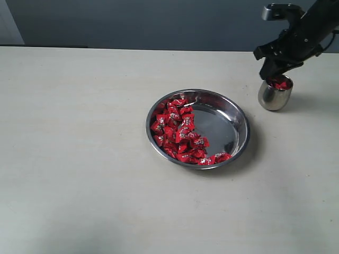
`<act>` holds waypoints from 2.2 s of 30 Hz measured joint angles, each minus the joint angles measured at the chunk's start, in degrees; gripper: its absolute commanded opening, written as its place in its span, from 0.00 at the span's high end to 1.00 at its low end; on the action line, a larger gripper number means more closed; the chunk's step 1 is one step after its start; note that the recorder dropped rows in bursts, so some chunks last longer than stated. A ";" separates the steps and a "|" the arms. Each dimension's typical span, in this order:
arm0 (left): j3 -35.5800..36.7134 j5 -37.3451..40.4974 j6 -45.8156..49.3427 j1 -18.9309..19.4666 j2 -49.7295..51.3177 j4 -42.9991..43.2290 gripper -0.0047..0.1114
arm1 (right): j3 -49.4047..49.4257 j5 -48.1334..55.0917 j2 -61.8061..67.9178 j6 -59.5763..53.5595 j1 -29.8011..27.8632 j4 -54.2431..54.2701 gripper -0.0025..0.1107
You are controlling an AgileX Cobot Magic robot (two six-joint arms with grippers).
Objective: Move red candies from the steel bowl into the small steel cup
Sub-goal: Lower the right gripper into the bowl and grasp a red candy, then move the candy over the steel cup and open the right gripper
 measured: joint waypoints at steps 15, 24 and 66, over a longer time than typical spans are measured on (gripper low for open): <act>0.00 0.00 0.00 0.00 0.00 0.00 0.96 | 0.00 8.00 3.51 -5.44 16.88 1.52 0.57; 0.00 0.00 0.00 0.00 0.00 0.00 0.96 | 0.00 9.49 6.17 -7.32 22.18 1.50 0.56; 0.00 0.00 0.00 0.00 0.00 0.00 0.96 | -1.50 8.46 3.09 -8.45 19.61 -2.02 0.90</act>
